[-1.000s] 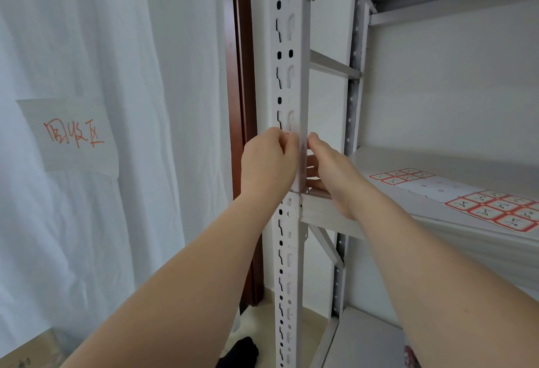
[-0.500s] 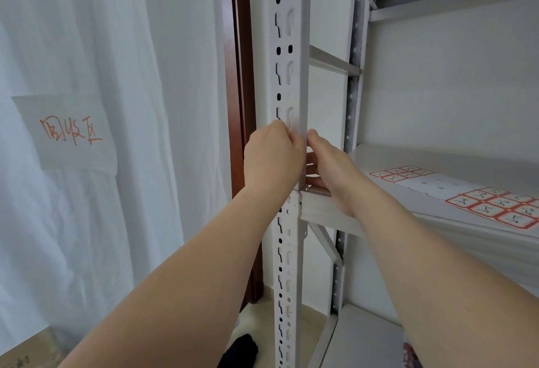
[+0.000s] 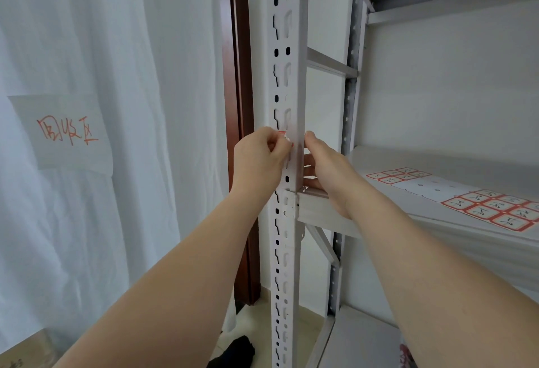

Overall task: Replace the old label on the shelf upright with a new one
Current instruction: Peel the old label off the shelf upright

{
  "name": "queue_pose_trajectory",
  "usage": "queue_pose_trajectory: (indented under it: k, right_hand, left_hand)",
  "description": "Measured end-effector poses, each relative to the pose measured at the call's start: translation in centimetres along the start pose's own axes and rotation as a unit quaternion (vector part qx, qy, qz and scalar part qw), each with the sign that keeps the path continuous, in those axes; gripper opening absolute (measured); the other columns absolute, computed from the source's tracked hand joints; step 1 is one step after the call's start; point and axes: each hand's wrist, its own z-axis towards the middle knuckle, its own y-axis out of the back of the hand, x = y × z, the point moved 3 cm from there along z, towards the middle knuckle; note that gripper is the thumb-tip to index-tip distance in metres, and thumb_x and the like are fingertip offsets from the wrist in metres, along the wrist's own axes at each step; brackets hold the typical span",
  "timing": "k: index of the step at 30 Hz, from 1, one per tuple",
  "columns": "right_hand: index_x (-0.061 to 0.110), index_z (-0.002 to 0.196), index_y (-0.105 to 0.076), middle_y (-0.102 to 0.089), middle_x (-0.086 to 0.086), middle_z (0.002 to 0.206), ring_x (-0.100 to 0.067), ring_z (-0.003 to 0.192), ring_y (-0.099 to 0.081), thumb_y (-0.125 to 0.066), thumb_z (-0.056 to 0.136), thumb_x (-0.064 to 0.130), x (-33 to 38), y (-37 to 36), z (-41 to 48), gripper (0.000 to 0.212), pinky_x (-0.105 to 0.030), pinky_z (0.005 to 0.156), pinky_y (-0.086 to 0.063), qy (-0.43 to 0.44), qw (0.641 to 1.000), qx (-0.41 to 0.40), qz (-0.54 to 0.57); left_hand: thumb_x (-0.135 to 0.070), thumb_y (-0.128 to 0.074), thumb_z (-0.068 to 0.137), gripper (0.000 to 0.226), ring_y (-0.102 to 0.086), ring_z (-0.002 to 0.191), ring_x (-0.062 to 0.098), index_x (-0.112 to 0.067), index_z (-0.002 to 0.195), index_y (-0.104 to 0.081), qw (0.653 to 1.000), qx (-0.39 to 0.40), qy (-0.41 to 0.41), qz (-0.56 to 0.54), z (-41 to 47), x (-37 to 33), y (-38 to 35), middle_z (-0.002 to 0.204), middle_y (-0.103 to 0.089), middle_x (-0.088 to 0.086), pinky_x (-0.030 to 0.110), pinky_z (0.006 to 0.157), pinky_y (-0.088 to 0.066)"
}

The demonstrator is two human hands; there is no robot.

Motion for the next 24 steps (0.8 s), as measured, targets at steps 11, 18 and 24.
queue_pose_trajectory:
  k: [11, 18, 24]
  right_hand:
    - [0.029, 0.134, -0.049, -0.052, 0.000, 0.139, -0.022, 0.126, -0.050, -0.027, 0.090, 0.063, 0.2, 0.0, -0.4, 0.060, -0.046, 0.109, -0.037, -0.001, 1.000, 0.005, -0.003]
    - [0.031, 0.132, -0.051, -0.054, -0.001, 0.137, -0.023, 0.127, -0.050, -0.028, 0.086, 0.065, 0.3, -0.1, -0.5, 0.062, -0.049, 0.108, -0.038, 0.006, 1.000, 0.006, -0.008]
    - [0.027, 0.128, -0.054, -0.063, 0.000, 0.124, -0.021, 0.115, -0.058, -0.025, 0.096, 0.055, 0.4, 0.0, -0.5, 0.051, -0.041, 0.101, -0.045, 0.009, 1.000, 0.016, 0.006]
  left_hand:
    - [-0.054, -0.056, 0.084, 0.054, -0.053, 0.109, 0.017, -0.018, 0.123, -0.045, 0.995, -0.005, 0.078, -0.061, 0.0, 1.1, -0.8, 0.121, -0.052, 0.002, 0.033, 0.094, -0.045]
    - [-0.048, -0.060, 0.087, 0.036, -0.046, 0.062, 0.005, -0.013, 0.092, -0.051, 0.982, 0.049, 0.120, -0.139, 0.4, 1.7, -2.2, 0.072, -0.049, -0.010, 0.017, 0.057, -0.037]
    - [-0.047, -0.067, 0.083, 0.040, -0.061, 0.084, 0.013, -0.016, 0.106, -0.059, 0.960, 0.075, 0.147, -0.226, 0.4, 2.1, -1.9, 0.097, -0.067, 0.003, 0.039, 0.084, -0.055]
